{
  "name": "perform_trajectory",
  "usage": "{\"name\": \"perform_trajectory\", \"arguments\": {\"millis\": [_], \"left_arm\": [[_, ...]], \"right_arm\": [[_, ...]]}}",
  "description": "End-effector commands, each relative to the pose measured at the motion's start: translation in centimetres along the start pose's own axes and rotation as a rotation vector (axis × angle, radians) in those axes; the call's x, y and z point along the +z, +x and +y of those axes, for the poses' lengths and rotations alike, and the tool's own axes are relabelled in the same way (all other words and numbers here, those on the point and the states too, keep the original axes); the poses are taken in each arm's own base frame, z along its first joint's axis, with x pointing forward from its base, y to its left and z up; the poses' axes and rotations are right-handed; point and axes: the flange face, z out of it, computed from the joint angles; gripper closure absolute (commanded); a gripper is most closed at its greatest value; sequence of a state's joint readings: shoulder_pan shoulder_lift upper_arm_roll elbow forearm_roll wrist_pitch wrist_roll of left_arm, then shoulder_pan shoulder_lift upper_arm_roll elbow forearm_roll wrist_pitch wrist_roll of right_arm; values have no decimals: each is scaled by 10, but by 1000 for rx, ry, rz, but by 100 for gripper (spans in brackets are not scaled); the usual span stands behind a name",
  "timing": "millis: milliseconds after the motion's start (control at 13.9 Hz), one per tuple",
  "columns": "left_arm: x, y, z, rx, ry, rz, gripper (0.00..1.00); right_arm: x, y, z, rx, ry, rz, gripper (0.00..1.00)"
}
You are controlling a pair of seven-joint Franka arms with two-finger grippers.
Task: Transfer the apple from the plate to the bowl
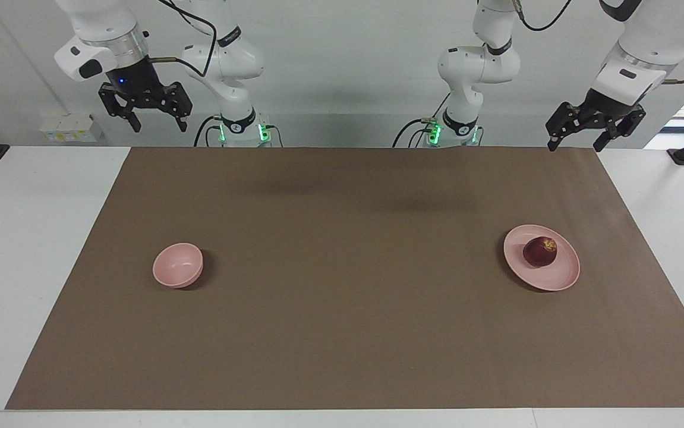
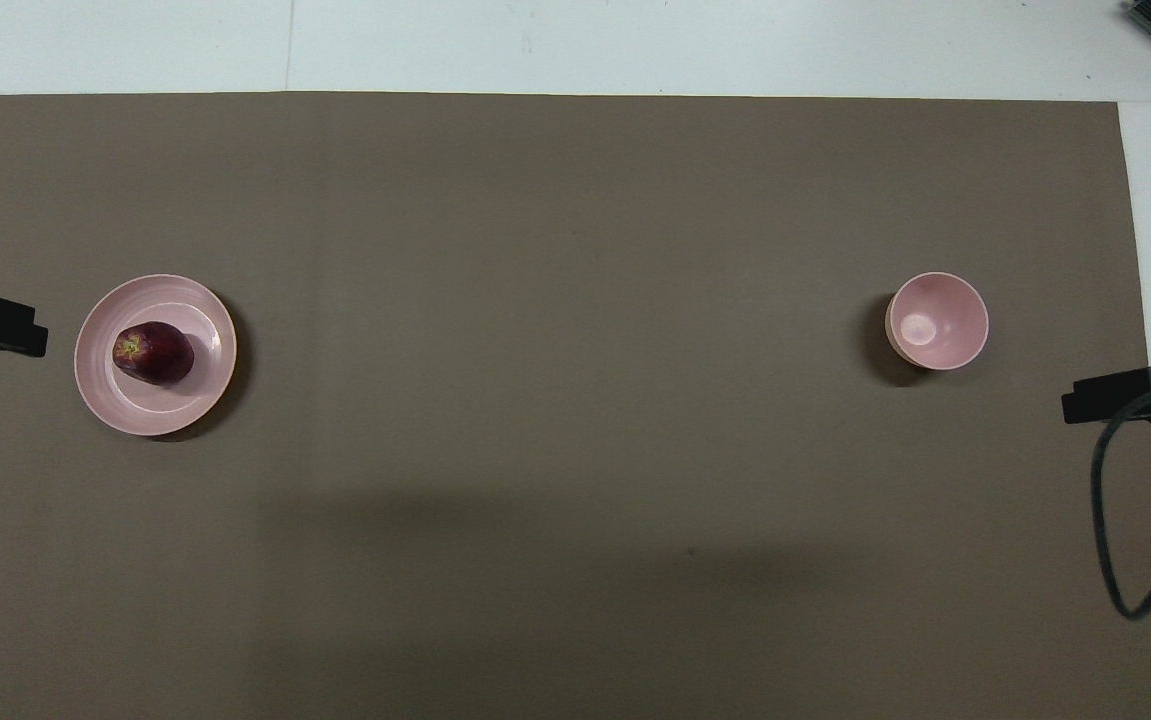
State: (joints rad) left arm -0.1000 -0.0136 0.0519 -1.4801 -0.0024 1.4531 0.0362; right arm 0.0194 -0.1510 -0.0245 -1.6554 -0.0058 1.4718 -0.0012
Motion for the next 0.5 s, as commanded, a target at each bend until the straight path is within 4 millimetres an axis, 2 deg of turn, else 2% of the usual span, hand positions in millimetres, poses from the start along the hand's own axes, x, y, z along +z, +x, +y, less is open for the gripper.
{"name": "perform_trajectory", "arguments": {"millis": [0, 432], "left_arm": [[-2, -7, 2, -3, 10, -13, 0], [3, -10, 2, 2, 9, -28, 0]], "right_arm": [[-1, -4, 1, 12, 12, 11, 0], [-1, -4, 1, 12, 12, 11, 0]]}}
